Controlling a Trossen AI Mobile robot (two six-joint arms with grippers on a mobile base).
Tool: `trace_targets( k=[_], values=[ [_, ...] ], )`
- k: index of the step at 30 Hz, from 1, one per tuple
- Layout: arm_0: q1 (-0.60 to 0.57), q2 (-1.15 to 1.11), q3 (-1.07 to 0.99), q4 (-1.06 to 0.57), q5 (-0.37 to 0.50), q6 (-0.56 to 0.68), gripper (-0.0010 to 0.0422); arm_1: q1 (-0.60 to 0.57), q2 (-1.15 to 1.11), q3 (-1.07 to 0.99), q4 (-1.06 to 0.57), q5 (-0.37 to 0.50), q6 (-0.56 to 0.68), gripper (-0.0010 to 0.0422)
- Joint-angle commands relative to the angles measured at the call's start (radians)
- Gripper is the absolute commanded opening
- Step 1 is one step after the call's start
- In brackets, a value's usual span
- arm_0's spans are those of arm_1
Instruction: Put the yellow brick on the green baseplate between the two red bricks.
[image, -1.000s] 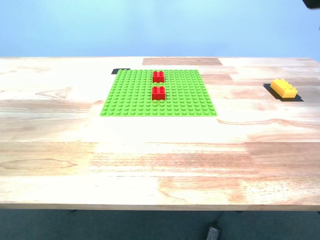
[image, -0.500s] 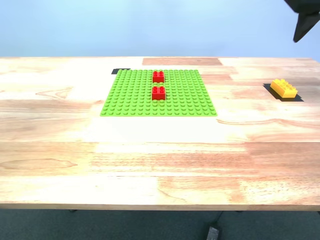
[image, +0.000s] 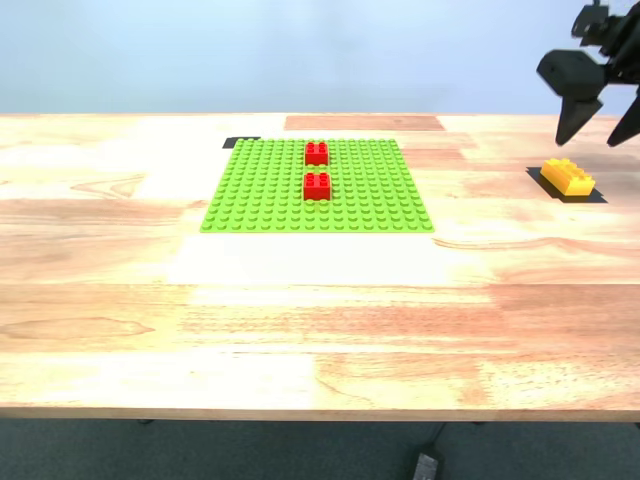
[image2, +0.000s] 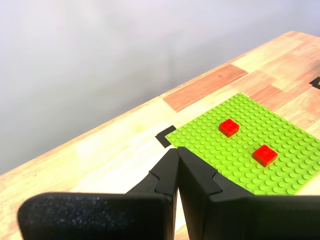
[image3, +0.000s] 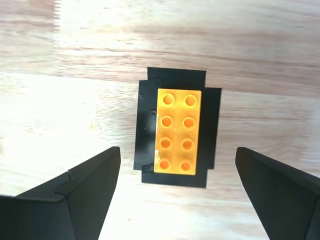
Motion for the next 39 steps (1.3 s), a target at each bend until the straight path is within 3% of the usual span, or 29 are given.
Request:
trace_targets(
  k=[1, 20, 39],
  values=[
    [0.0, 0.002, -0.008, -0.008, 0.001, 0.008, 0.0, 0.0, 0.04, -0.002, 0.013, 0.002, 0.0, 0.0319],
    [0.0, 0.0, 0.003, -0.007, 0.001, 0.018, 0.0, 0.0, 0.175, -0.006, 0.097, 0.009, 0.003, 0.0302],
    [0.0, -0.003, -0.014, -0.01, 0.001, 0.015, 0.0, 0.0, 0.148, -0.003, 0.121, 0.009, -0.013, 0.0084]
  ],
)
